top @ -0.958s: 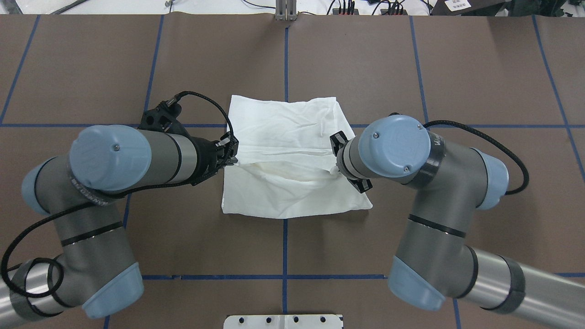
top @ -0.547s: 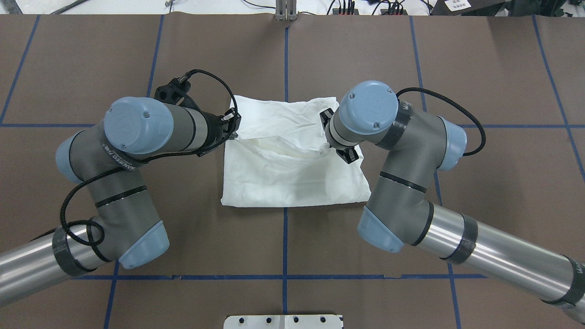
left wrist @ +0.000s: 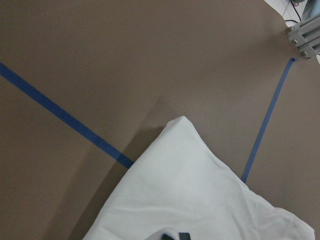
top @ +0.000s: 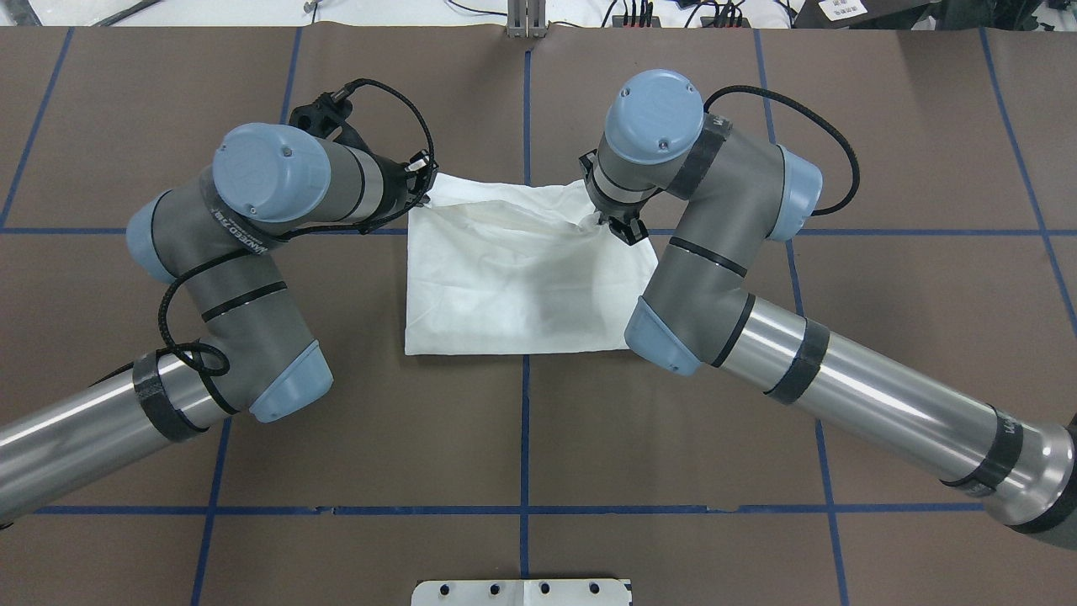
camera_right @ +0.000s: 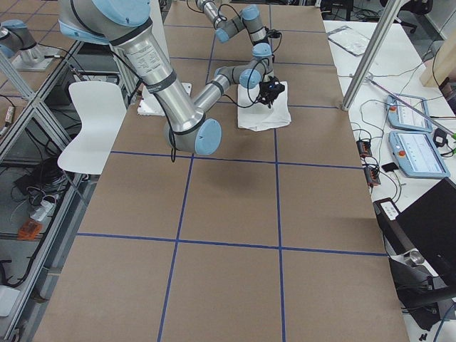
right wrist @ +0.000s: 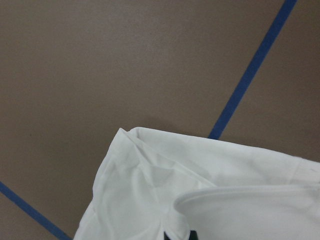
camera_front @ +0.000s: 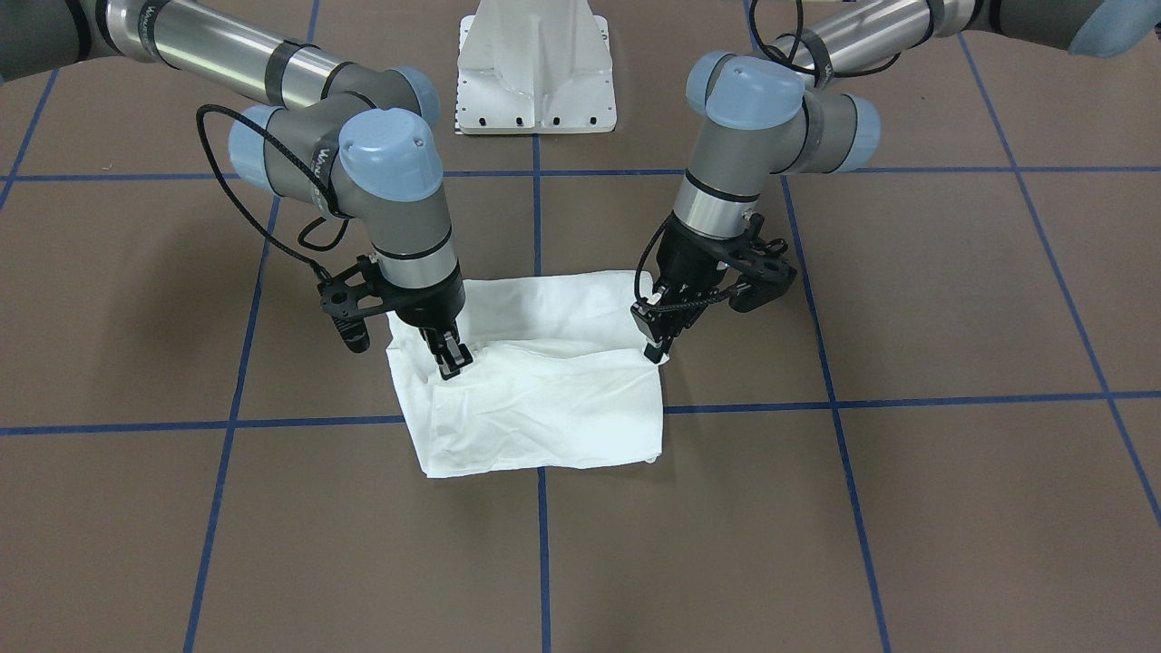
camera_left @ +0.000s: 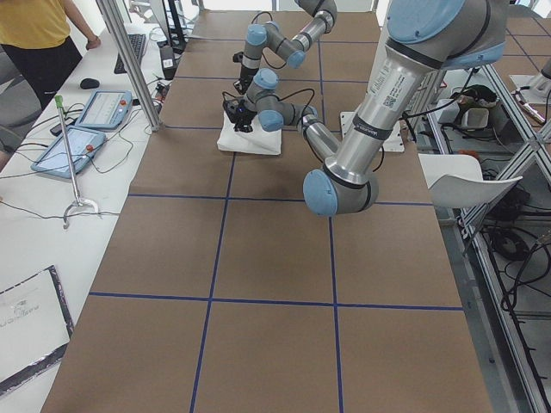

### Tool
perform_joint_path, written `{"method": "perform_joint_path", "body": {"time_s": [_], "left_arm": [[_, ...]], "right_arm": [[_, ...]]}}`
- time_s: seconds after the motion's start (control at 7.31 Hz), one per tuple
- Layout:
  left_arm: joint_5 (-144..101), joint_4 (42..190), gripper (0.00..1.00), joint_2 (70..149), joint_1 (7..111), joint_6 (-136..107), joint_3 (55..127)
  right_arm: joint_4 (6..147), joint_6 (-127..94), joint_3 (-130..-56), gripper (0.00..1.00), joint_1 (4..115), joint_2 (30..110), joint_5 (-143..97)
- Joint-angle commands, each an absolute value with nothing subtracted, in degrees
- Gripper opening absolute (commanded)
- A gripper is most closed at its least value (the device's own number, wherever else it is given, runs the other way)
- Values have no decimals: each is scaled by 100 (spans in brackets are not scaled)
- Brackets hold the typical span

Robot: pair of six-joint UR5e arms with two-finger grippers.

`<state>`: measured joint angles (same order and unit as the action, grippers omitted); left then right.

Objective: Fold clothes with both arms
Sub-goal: 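Lay the near edge onto the far edge with both grippers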

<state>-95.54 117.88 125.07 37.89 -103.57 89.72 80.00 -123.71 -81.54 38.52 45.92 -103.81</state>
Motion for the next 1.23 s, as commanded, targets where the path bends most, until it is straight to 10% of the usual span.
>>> {"method": "perform_joint_path", "body": {"time_s": [0.0,0.68,0.82,0.96,1.09], "left_arm": [[-9545,12224,0,12690,3867,-10327,8396],[-9545,12356,0,13094,4105,-9897,7755],[-9545,12653,0,13157,4113,-9896,7482],[-9545,12822,20,13218,4200,-9862,7236],[-9554,12902,36,13323,4323,-9748,6964]], "right_arm": [[7673,-12200,-7561,0,3964,4326,-10433],[7114,-11927,-6823,0,4245,4026,-10714],[7049,-11927,-6742,18,4297,4017,-10714],[7040,-11718,-6680,75,4402,3964,-10827],[7005,-11620,-6453,100,4499,3886,-10898]]}}
